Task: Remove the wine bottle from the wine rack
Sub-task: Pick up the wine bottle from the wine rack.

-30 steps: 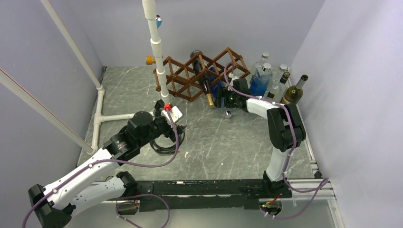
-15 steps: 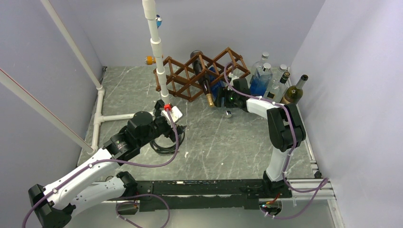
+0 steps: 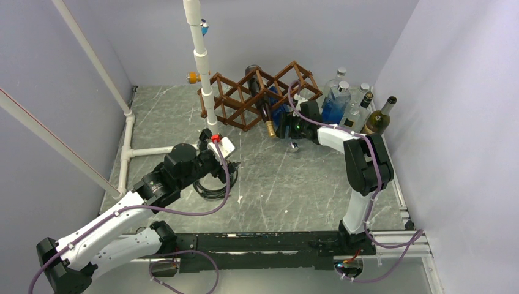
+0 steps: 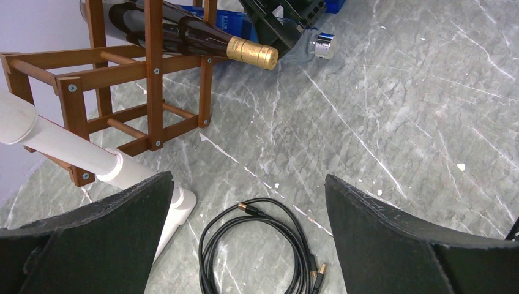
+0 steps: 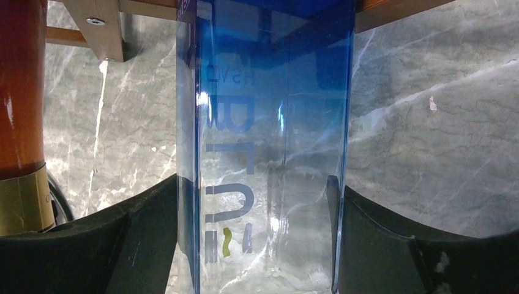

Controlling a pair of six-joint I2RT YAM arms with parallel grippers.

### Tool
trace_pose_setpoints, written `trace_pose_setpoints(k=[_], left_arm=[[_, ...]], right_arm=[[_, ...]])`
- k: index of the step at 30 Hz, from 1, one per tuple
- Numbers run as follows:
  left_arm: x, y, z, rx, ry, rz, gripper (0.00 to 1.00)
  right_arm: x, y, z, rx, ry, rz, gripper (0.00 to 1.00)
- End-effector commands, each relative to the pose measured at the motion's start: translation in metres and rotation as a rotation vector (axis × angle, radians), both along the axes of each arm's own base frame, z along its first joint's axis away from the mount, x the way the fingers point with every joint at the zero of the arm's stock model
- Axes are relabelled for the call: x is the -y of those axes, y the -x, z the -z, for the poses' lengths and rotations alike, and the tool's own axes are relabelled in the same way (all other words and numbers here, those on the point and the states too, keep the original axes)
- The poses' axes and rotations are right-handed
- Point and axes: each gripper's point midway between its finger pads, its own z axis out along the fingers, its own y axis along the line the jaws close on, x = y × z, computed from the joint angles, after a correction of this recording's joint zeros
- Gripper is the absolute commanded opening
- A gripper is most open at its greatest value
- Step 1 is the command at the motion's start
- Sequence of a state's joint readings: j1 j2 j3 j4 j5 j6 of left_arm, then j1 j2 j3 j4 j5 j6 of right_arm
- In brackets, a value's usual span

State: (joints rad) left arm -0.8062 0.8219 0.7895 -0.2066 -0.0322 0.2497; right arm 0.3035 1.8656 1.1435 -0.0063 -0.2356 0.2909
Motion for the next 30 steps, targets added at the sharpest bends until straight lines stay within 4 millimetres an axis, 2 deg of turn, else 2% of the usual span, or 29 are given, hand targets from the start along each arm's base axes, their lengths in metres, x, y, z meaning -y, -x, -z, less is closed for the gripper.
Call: trace_pose_setpoints(k=[1,4,12,14,18,25,30], left_arm=[[-0.003,-0.003,-0.021,0.053,0.036,-0.015,0.99],[-0.003,-0.003,-0.021,0.053,0.035,-0.015,0.99],[-0.003,-0.003,-0.022,0.054,0.036,-0.016,0.99],[-0.003,-0.003,-0.022,0.054,0.037,-0.015,0.99],[-0.003,-0.003,-0.022,0.054,0.036,-0.014,0.99],[-0.003,-0.003,-0.022,0.053,0.036,-0.013,0.99],[-0.003,-0.003,-0.022,0.054,0.037,-0.013,0.99]], right_arm=[[0.001,-0.019,-0.027,0.135,0.004,-0.012,0.55],[0.001,-0.018,-0.028,0.142,0.009,-0.023,0.47],[0.001,-0.015,-0.033,0.168,0.028,-0.047,0.11],[0.002,-0.015,-0.035,0.179,0.040,-0.048,0.05],[0.001,-0.013,-0.039,0.196,0.059,-0.054,0.01],[0.005,-0.013,-0.046,0.249,0.138,-0.047,0.01],[0.009,-0.012,-0.042,0.277,0.231,-0.029,0.01]])
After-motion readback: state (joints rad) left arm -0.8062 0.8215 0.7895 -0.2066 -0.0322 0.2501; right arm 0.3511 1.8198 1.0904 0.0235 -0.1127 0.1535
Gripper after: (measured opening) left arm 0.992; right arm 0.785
